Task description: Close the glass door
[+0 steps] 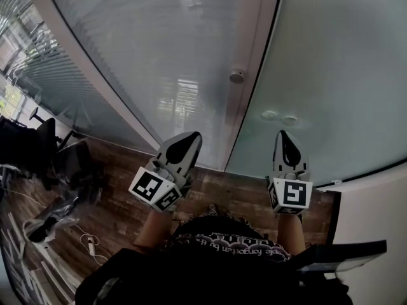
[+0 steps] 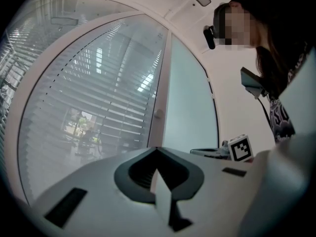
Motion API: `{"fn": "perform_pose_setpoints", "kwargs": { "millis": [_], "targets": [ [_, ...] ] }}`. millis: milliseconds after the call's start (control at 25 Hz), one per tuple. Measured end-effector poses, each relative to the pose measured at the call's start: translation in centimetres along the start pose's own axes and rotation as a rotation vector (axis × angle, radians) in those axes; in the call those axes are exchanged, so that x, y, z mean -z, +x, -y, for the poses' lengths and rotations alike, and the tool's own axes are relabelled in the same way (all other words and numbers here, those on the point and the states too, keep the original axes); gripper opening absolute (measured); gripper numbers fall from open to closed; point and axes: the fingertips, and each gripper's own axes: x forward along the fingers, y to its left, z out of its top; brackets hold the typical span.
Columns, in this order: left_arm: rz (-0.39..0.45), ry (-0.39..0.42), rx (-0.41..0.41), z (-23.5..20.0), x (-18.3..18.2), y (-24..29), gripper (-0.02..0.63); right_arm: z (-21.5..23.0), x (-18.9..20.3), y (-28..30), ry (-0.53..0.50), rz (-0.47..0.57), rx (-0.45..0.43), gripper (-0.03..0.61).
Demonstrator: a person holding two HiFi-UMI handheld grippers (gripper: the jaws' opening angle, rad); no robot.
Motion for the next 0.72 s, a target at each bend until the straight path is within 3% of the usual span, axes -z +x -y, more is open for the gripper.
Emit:
{"fn": "perform_pose_setpoints", "kwargs": {
  "millis": [400,720],
  "targets": [
    [-0.005,0.032,-0.011,0.0,-0.3,-0.1,0.002,-0.2,-0.2,0.2,0.020,0.006,-0.006,0.003],
    [-0.052,0.123,-0.026,0.2,0.7,0.2,0.002,0.8,-0.1,0.2,0.053,0.005,0.012,0.002]
  ]
}}
